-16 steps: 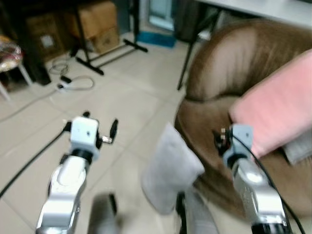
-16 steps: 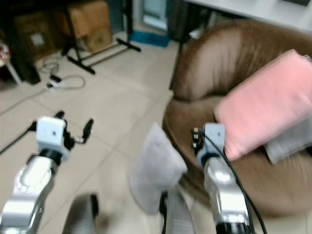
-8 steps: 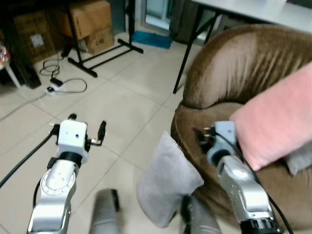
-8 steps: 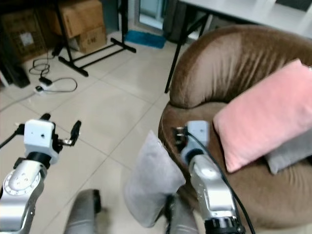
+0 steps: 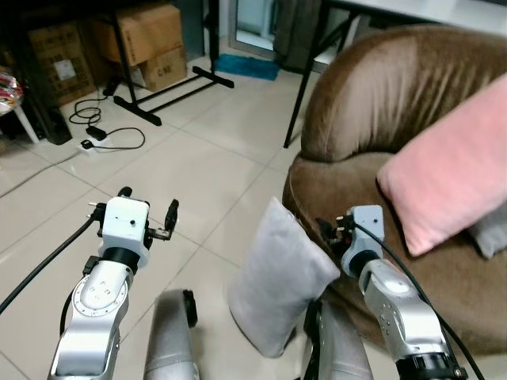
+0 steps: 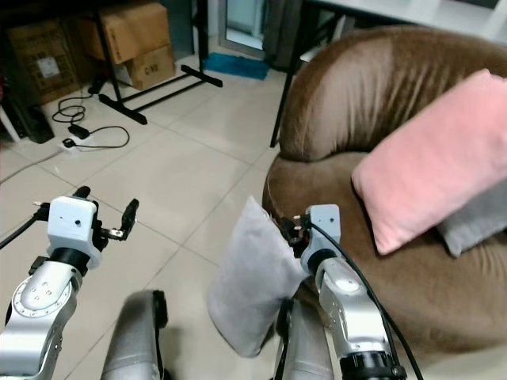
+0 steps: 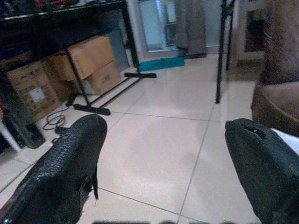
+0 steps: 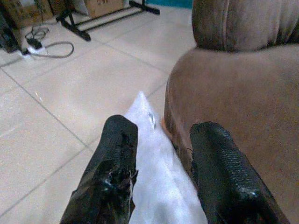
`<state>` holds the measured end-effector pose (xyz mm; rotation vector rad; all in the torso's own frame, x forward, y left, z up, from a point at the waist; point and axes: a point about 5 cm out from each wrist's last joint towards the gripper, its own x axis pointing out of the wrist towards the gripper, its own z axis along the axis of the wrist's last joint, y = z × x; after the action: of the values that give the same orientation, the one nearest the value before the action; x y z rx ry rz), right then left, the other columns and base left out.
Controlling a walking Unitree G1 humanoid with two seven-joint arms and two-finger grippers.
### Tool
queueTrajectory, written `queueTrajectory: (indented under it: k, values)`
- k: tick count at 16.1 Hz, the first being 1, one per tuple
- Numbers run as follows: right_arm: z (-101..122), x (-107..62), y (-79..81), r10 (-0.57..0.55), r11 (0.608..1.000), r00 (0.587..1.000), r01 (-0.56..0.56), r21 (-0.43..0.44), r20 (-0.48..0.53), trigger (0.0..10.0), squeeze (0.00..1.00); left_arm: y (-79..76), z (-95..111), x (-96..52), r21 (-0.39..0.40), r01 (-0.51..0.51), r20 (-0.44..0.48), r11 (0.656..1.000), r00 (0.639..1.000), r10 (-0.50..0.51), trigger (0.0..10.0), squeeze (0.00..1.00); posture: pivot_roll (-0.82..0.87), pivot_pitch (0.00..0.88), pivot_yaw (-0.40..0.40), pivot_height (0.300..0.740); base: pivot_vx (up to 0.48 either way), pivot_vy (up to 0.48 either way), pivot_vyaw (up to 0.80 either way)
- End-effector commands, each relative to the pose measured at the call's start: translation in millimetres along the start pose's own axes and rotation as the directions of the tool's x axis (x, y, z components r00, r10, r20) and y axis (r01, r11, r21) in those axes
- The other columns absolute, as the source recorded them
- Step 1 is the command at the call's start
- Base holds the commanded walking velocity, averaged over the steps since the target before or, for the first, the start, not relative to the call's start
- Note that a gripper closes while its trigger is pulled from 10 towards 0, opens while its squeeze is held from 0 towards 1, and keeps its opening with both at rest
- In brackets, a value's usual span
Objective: Move the pillow to the sofa from floor
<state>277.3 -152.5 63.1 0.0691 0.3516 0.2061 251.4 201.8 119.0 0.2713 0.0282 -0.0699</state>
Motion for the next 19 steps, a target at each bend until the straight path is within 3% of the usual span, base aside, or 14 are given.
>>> queueTrajectory:
  k: [1,4,5,6,7,10,14,15,16,17,19]
  values:
    - [5.8,4.0,1.5,0.022,1.000,1.000,-0.021,-0.012,0.017,10.0,0.00,-1.5,2.3,3.2,0.021,0.035,0.010,0.999,0.999,-0.035,10.0,0.00,0.03,0.000,-0.058,0.456,0.000,0.000,0.00]
    - [8.0,12.6,8.2,0.070,0.997,0.997,-0.070,-0.034,0.022,10.0,0.00,-3.4,-0.3,4.2,0.036,0.149,-0.002,0.988,0.989,-0.149,10.0,0.00,0.03,0.000,-0.044,0.446,0.000,0.000,0.00]
    - [9.5,16.4,8.7,0.082,0.996,0.996,-0.081,-0.033,0.027,10.0,0.93,-5.7,-0.6,4.1,0.034,0.209,-0.008,0.977,0.978,-0.209,10.0,0.00,0.04,0.000,-0.046,0.446,0.000,0.000,0.00]
    - [11.6,22.7,8.5,0.081,0.996,0.996,-0.080,-0.037,0.025,10.0,1.00,-8.6,-0.3,4.0,0.045,0.285,-0.015,0.958,0.959,-0.284,10.0,0.00,0.05,0.000,-0.050,0.446,0.000,0.000,0.00]
    - [13.9,29.0,7.9,0.078,0.996,0.997,-0.076,-0.041,0.025,10.0,1.00,-11.4,0.3,2.8,0.060,0.354,-0.026,0.933,0.935,-0.353,10.0,0.00,0.05,0.000,-0.053,0.446,0.000,0.000,0.00]
    - [7.4,49.6,7.8,0.055,0.982,0.996,-0.068,-0.178,-0.077,10.0,1.00,-14.7,1.7,-3.7,0.061,0.499,-0.053,0.864,0.866,-0.496,10.0,0.00,0.05,0.000,-0.022,0.446,0.000,0.000,0.00]
    - [-1.9,60.0,2.2,0.006,0.979,0.988,-0.037,-0.199,-0.154,10.0,1.00,-14.7,3.2,-6.0,0.065,0.576,-0.074,0.815,0.817,-0.572,10.0,0.00,0.04,0.038,-0.013,0.446,0.000,0.000,0.00]
    - [-3.8,60.2,0.4,-0.005,0.981,0.987,-0.027,-0.192,-0.161,10.0,0.40,-15.2,4.6,-8.0,0.066,0.586,-0.075,0.808,0.810,-0.581,10.0,0.00,0.06,0.080,-0.023,0.446,0.000,0.000,0.00]
    - [-5.4,60.5,-0.8,-0.016,0.981,0.985,-0.017,-0.196,-0.169,10.0,0.40,-15.2,5.8,-9.0,0.068,0.591,-0.076,0.804,0.806,-0.587,10.0,0.00,0.07,0.089,-0.025,0.446,0.000,0.000,0.00]
    - [-5.6,61.3,-5.1,-0.073,0.974,0.985,0.037,-0.221,-0.157,10.0,0.00,-14.3,7.7,-12.3,0.069,0.606,-0.081,0.792,0.795,-0.601,10.0,0.00,0.08,0.115,-0.030,0.446,0.000,0.000,0.00]
    - [-0.6,62.8,-9.8,-0.130,0.970,0.985,0.102,-0.223,-0.113,10.0,0.00,-12.6,9.0,-19.3,0.072,0.621,-0.093,0.780,0.783,-0.615,10.0,0.00,0.10,0.154,-0.038,0.446,0.000,0.000,0.00]
